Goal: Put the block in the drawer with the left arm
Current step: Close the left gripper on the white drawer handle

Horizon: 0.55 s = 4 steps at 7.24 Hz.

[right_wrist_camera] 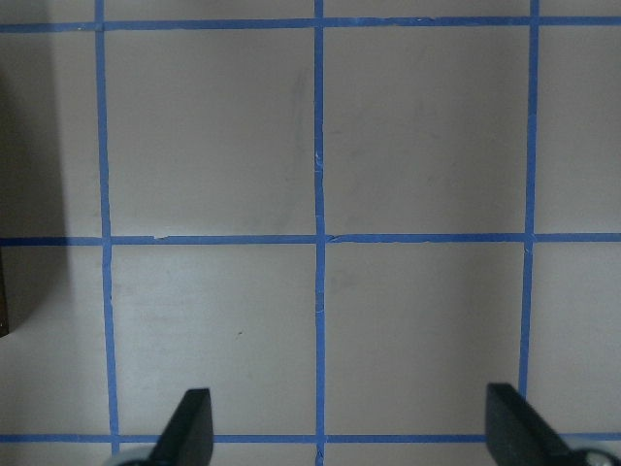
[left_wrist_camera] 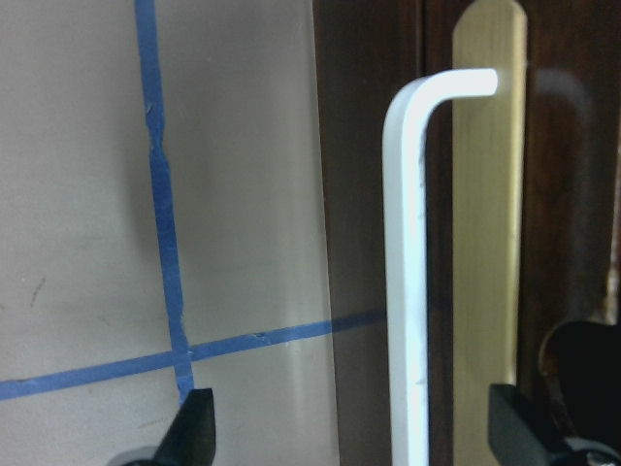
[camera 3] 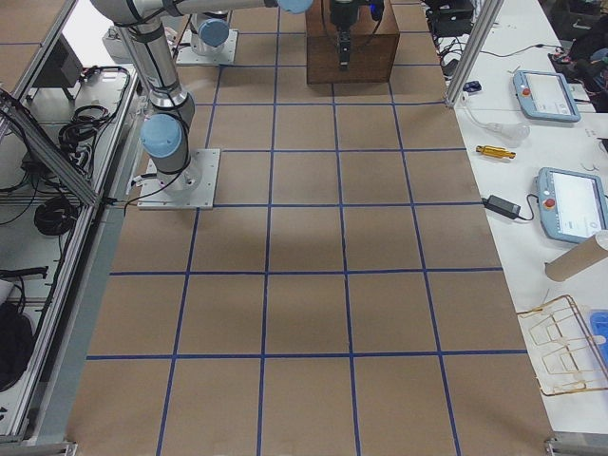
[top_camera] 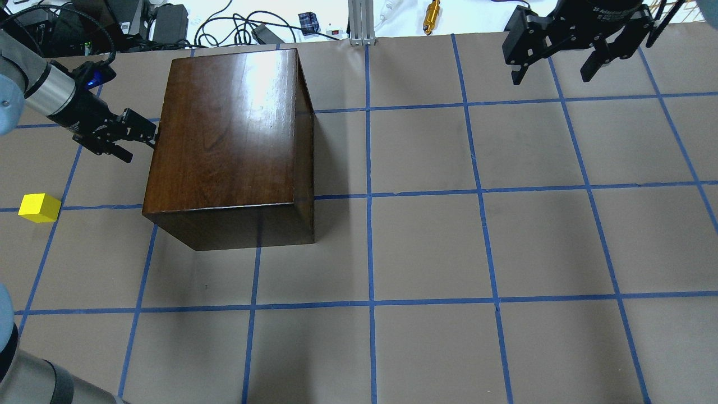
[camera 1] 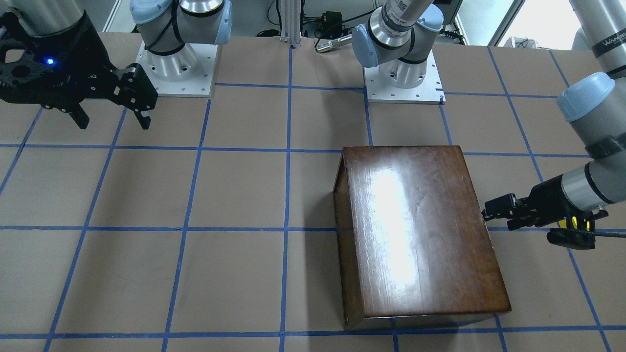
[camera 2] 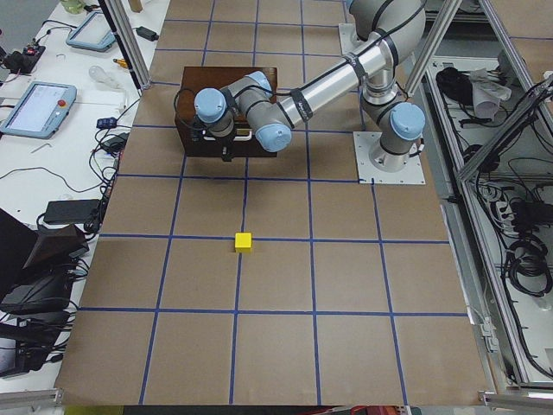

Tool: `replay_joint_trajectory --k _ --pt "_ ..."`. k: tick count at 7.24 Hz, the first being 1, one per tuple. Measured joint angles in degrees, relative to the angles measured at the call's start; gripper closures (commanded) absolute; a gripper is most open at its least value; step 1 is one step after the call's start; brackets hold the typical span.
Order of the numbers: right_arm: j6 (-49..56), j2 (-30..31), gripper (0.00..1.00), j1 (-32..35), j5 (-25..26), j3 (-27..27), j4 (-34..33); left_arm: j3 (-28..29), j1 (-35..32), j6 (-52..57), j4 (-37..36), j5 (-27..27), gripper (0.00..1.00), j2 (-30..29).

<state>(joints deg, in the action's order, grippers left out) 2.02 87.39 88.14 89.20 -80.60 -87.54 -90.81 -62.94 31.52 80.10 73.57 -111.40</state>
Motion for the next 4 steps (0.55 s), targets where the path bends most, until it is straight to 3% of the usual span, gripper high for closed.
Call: replay_joint_trajectory --k 4 --pt "0.0 0.0 0.0 0.0 0.0 0.0 0.0 -0.2 0.3 0.2 -0.1 -1.1 0.0 -0.7"
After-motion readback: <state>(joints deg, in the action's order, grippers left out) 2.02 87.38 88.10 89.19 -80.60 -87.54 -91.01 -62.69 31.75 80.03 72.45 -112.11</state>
